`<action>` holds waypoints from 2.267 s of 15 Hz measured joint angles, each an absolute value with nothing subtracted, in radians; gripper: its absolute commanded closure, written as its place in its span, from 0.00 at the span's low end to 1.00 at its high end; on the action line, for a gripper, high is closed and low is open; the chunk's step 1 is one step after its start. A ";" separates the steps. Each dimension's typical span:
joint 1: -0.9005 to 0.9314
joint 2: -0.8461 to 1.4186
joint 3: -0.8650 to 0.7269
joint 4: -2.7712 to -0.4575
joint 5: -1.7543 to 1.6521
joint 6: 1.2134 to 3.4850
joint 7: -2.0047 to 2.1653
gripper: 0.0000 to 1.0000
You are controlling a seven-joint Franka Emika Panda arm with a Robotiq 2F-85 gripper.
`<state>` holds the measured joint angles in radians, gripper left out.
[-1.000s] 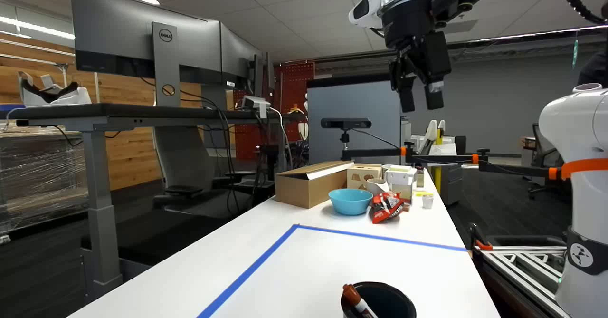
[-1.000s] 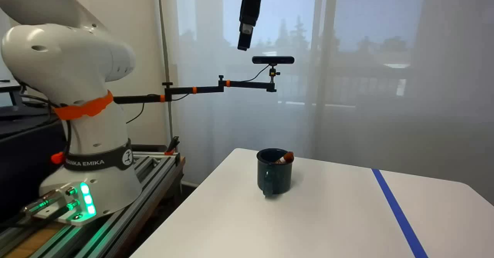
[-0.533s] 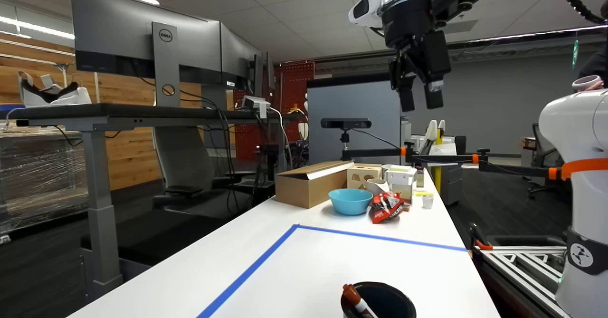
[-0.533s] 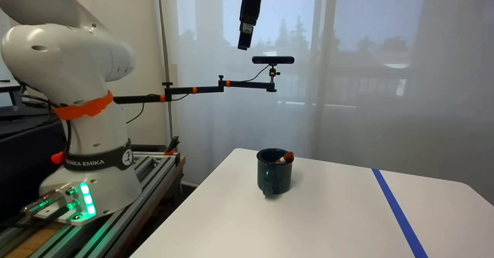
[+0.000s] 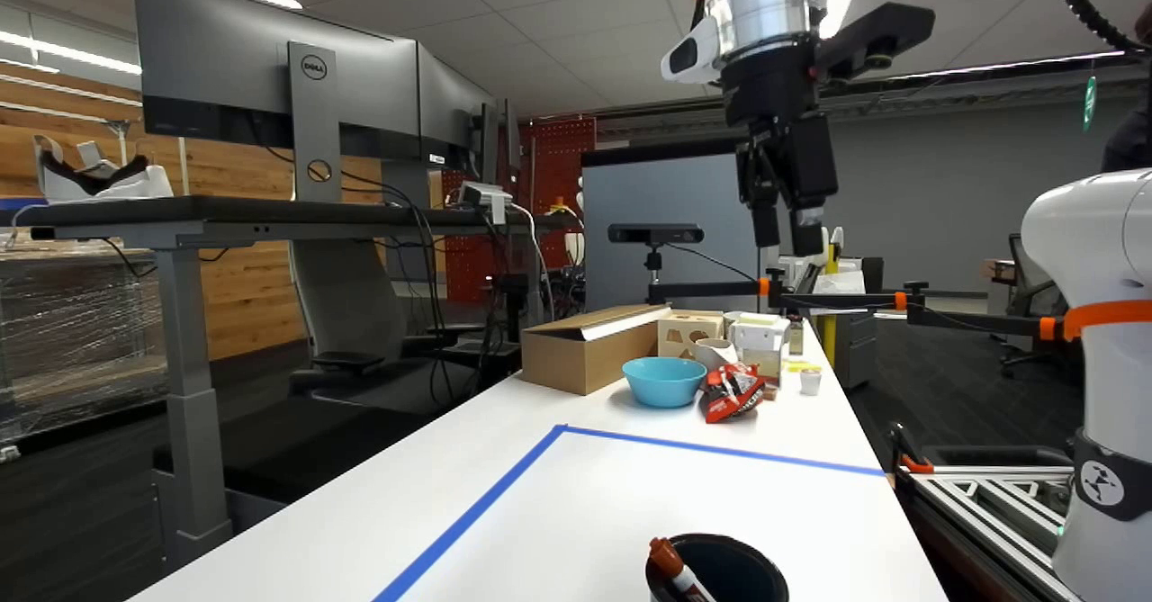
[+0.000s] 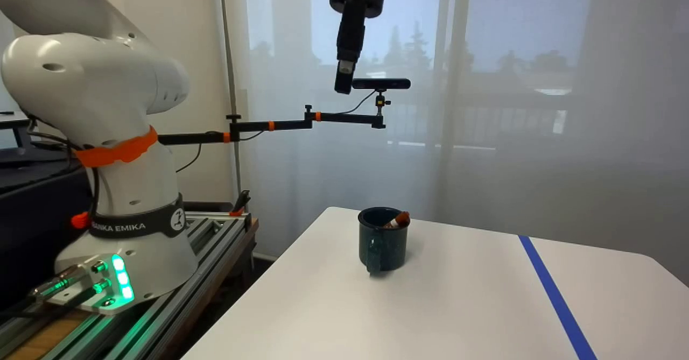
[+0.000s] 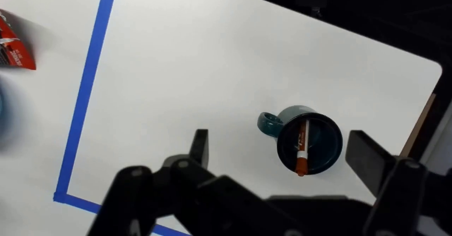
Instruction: Take the red marker out of the green mug.
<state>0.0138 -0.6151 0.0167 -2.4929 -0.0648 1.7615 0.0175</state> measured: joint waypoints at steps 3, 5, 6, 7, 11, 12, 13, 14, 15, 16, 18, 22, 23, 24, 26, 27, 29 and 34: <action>0.009 -0.615 0.055 -2.598 -0.069 1.944 0.115 0.00; 0.009 -0.615 0.085 -2.665 -0.072 2.051 0.178 0.00; 0.008 -0.614 0.102 -2.695 -0.074 2.100 0.206 0.00; 0.008 -0.614 0.118 -2.721 -0.075 2.143 0.232 0.00; 0.008 -0.588 0.180 -2.757 -0.075 2.283 0.323 0.00; 0.007 -0.575 0.193 -2.757 -0.075 2.312 0.341 0.00; 0.007 -0.561 0.205 -2.757 -0.075 2.341 0.357 0.00; 0.006 -0.546 0.215 -2.757 -0.075 2.369 0.373 0.00; 0.005 -0.528 0.224 -2.757 -0.075 2.398 0.385 0.00; 0.004 -0.510 0.231 -2.757 -0.076 2.424 0.394 0.00; -0.003 -0.468 0.243 -2.757 -0.088 2.475 0.416 0.00; -0.035 -0.368 0.254 -2.757 -0.143 2.576 0.442 0.00; -0.044 -0.342 0.256 -2.757 -0.161 2.602 0.450 0.00; -0.052 -0.318 0.257 -2.757 -0.180 2.627 0.457 0.00; -0.064 -0.274 0.262 -2.757 -0.220 2.672 0.482 0.00; -0.066 -0.257 0.266 -2.756 -0.235 2.689 0.494 0.00; -0.066 -0.229 0.278 -2.756 -0.264 2.711 0.525 0.00; -0.072 -0.190 0.313 -2.755 -0.334 2.726 0.612 0.50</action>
<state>-0.0719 -0.1902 0.3131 -2.7547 -0.3336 2.7258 0.6115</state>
